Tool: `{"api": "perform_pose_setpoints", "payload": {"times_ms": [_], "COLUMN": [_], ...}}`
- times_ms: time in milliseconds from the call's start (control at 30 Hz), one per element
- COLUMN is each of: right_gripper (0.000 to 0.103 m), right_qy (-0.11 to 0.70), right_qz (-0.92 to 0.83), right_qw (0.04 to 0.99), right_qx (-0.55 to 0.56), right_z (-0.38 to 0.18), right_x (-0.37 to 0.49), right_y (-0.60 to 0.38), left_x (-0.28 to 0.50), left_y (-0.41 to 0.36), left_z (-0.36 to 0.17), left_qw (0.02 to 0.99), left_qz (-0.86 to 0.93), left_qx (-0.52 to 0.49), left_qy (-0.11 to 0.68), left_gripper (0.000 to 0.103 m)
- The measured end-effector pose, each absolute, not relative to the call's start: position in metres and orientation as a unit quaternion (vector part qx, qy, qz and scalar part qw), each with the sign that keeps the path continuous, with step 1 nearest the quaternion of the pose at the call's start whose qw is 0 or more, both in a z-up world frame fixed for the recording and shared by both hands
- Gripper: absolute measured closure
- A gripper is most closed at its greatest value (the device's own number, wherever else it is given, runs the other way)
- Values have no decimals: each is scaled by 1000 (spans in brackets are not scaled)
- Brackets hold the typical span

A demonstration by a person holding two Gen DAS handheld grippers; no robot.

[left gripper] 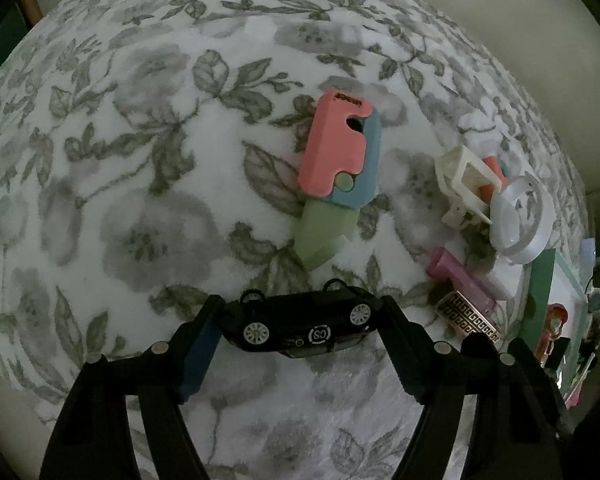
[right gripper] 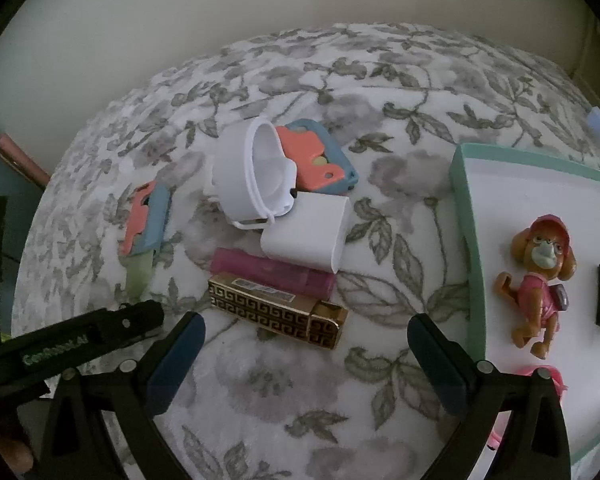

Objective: Organize rigid objects
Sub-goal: 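Grasp the black toy car with the left tool while the right tool grasps the gold harmonica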

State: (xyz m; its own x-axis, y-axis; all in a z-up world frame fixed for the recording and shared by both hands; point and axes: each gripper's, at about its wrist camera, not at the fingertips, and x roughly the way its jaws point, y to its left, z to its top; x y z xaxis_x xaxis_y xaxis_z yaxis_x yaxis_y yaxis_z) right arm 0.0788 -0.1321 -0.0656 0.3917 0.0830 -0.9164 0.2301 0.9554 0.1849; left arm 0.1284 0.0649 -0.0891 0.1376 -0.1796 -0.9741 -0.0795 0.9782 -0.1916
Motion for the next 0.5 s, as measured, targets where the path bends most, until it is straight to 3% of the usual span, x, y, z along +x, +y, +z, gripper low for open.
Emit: {"api": "perform_pose_setpoints", "payload": {"times_ms": [500], "right_gripper": [1], "right_qy": [555], "right_qz": [-54], "right_qw": [818], "right_qx": [140], "right_z": [-72], "right_x": [82], "right_y": [-133], "left_x": [140], "left_y": [65], "left_z": [-85], "left_qw": [756], "left_qz": [-36], "left_qx": [-82], "left_qy": [648], "left_gripper": [26]}}
